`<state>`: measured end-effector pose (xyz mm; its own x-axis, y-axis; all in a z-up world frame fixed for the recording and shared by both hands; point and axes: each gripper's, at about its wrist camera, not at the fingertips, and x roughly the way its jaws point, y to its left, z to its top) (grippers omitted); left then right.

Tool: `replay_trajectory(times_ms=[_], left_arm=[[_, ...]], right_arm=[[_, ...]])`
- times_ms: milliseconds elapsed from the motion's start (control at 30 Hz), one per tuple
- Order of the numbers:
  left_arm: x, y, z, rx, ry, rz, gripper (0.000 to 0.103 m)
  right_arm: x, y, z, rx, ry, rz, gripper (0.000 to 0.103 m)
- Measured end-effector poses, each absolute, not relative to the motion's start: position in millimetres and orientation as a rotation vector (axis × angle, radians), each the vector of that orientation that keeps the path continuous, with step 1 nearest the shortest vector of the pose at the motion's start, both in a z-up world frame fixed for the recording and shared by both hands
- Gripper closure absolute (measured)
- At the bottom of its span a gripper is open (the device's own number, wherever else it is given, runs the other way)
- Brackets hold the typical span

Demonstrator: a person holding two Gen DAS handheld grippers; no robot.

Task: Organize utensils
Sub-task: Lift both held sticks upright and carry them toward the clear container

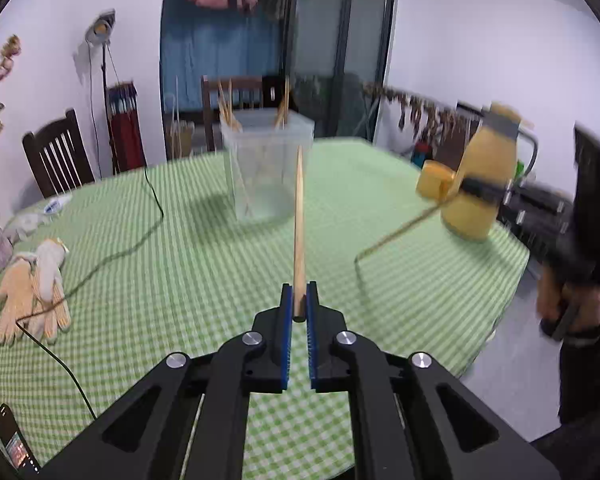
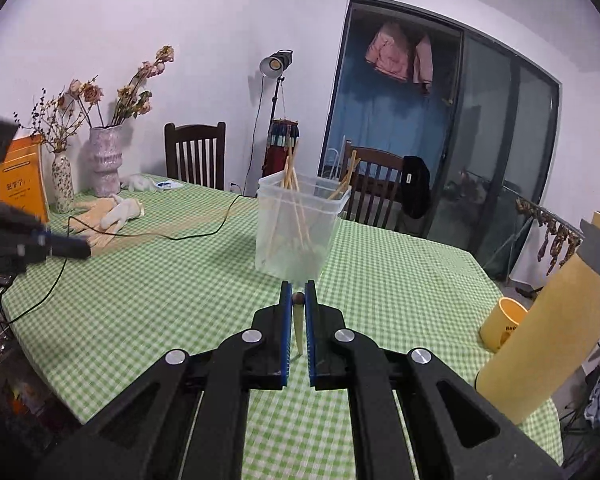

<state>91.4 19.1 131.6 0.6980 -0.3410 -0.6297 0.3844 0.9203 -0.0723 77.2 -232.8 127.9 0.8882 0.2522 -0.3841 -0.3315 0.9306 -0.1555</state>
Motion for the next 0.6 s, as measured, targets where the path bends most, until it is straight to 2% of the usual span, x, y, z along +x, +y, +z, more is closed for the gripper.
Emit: replay_trajectory(times_ms=[167, 300, 467, 500, 533, 600], left_arm=[[114.6, 18.5, 95.4, 0.074, 0.741, -0.343, 0.099], [138.2, 18.2, 42.6, 0.028, 0.839, -0.282, 0.099], [137.6, 21.1, 38.1, 0.003, 0.83, -0.313, 0.099], [135.1, 20.6, 37.2, 0.011, 0.824, -0.325, 0.094], [133.9, 19.2, 32.8, 0.023, 0.843, -0.336, 0.077], [129.8, 10.7, 14.6, 0.07, 0.906, -0.344, 0.057]], right_arm=[[87.3, -235.3, 125.9, -0.204, 0.371, 0.288, 0.097], [91.1, -233.5, 119.9, -0.211, 0.39, 0.286, 0.097], [95.6, -233.3, 120.9, -0.218, 0.394, 0.28, 0.097], [96.3, -234.1, 120.8, -0.215, 0.392, 0.279, 0.097], [97.2, -235.1, 120.3, -0.211, 0.392, 0.279, 0.097], [99.1, -236.7, 117.3, -0.203, 0.398, 0.282, 0.097]])
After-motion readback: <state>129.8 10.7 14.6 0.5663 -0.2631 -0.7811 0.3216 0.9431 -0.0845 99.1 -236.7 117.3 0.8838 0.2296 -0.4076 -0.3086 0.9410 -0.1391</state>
